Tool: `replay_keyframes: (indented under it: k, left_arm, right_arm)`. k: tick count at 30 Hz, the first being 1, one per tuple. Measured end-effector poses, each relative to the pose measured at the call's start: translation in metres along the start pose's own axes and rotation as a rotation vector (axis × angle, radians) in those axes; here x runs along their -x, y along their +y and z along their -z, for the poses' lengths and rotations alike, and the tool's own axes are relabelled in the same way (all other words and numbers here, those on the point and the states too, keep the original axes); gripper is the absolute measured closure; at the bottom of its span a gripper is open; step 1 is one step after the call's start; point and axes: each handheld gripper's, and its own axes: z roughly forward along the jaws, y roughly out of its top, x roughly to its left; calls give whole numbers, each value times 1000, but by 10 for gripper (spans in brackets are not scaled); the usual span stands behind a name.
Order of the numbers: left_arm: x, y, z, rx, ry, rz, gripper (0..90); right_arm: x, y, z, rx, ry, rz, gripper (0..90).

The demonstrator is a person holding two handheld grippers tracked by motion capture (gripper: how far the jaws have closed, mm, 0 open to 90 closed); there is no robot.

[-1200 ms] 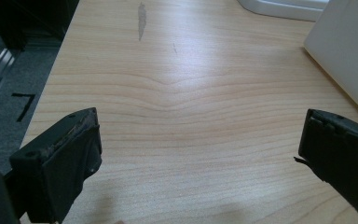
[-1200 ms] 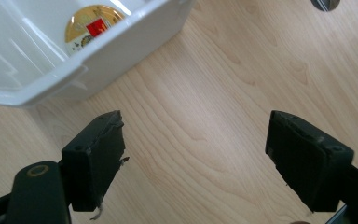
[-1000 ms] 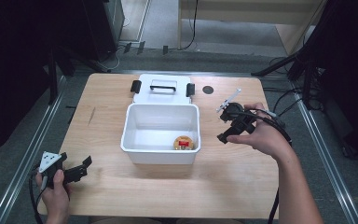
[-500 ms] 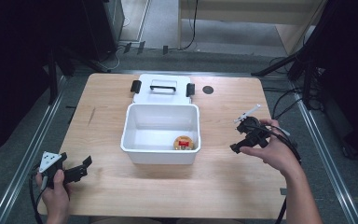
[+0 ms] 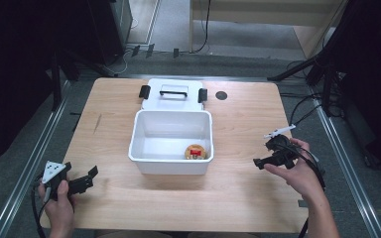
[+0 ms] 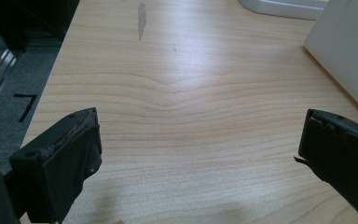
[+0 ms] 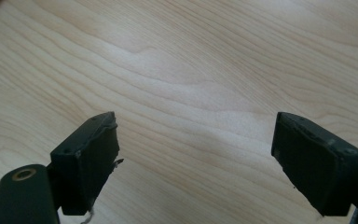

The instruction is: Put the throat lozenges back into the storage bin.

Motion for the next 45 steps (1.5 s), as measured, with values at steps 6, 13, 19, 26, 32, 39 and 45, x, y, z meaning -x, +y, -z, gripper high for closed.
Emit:
replay_keyframes:
  k: [6, 13, 19, 26, 32, 39, 45]
  left_arm:
    - [0, 0, 0, 0, 1, 0, 0]
    - [1, 0, 0, -1, 3, 0, 0]
    - [1, 0, 0, -4, 2, -3, 0]
    - [1, 0, 0, -5, 3, -5, 0]
    - [1, 0, 0, -5, 3, -2, 0]
    - [1, 0, 0, -4, -3, 4, 0]
    - [0, 0, -1, -5, -6, 8, 0]
  right_arm:
    - [6, -25, -8, 89, -13, -89, 134]
    - [9, -52, -17, 147, -72, -172, 74]
    - [15, -75, -22, 217, -56, -276, 0]
    - [19, -98, -21, 325, -89, -335, 0]
    - [20, -115, -16, 420, -125, -373, 0]
    - [17, -127, -14, 495, -152, -387, 0]
    - [17, -130, -16, 516, -150, -397, 5]
